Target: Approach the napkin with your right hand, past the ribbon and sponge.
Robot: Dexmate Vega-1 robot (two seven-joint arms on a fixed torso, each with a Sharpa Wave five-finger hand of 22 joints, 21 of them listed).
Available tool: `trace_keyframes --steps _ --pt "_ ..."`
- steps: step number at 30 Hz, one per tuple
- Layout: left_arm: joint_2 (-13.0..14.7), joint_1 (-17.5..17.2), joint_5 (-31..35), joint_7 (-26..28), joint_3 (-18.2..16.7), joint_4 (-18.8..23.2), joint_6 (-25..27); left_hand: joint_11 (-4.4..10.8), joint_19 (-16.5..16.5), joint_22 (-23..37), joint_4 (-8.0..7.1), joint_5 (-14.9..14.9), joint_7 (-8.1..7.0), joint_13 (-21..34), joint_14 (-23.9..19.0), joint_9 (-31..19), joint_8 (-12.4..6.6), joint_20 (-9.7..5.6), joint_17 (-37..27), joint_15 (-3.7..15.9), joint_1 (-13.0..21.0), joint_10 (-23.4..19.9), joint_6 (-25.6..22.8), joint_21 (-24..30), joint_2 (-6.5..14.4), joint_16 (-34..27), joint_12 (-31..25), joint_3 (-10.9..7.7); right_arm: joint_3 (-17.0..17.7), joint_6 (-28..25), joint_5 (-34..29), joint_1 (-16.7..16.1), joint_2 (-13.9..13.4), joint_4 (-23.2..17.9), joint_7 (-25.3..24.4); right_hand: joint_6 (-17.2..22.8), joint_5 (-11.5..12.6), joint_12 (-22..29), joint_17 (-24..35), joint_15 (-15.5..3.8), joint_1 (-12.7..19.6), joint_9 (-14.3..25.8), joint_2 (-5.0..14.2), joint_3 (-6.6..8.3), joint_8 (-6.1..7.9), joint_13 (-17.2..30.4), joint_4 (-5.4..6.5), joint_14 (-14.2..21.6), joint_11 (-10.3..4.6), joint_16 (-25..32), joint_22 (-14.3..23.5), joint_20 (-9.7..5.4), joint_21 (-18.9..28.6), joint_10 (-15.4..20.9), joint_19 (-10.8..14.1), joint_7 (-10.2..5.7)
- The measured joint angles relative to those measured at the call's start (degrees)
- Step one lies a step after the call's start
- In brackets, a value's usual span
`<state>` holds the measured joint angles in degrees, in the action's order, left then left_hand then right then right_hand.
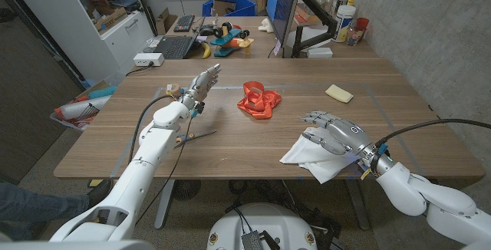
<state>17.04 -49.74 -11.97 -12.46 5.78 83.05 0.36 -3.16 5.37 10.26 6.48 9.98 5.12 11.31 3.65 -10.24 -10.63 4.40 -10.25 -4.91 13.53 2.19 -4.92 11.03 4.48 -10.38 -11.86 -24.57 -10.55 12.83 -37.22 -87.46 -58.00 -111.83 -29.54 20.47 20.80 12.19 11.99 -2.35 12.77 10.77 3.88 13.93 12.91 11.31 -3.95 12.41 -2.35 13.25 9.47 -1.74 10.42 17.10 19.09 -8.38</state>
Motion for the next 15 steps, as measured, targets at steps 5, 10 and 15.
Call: trace_keyframes --steps 5,10,15 --pt "-0.01 0.0 -0.04 0.11 -0.02 0.0 -0.09 0.0 0.0 0.0 0.0 0.0 0.0 0.0 0.0 0.0 0.0 0.0 0.0 0.0 0.0 0.0 0.0 0.0 0.0 0.0 0.0 0.0 -0.5 -0.64 0.45 0.0 -0.91 -0.25 0.35 0.59 0.0 0.0 0.0 0.3 0.0 0.0 0.0 0.0 0.0 0.0 0.0 0.3 0.0 0.0 0.0 0.0 0.0 0.0 0.0 -0.16" --pt "-0.08 0.0 -0.04 0.21 -0.02 0.0 -0.21 0.0 0.0 -0.01 0.0 0.0 0.0 0.0 0.0 0.0 0.0 0.0 0.0 0.0 0.0 0.0 0.0 0.0 0.0 0.0 0.0 0.0 -0.74 -1.01 0.88 -0.02 -1.6 -0.3 0.38 0.74 0.0 0.0 0.0 0.08 -0.23 0.0 0.22 0.0 0.0 0.0 0.0 0.52 0.0 0.0 0.0 0.22 0.0 0.0 0.22 -0.12" --pt "-0.21 -0.06 -0.05 0.35 0.12 0.14 -0.53 0.0 0.0 0.0 0.0 0.0 0.0 0.0 0.0 0.0 0.0 0.0 0.0 0.0 0.0 0.0 0.0 0.0 0.0 0.0 0.0 0.0 -0.94 -1.14 1.24 -0.09 -2.14 -0.31 0.33 0.74 0.0 0.0 0.0 -0.01 -0.76 0.0 0.76 0.0 0.0 0.0 0.0 0.61 0.0 0.0 0.0 0.31 0.0 0.0 0.31 -0.12"
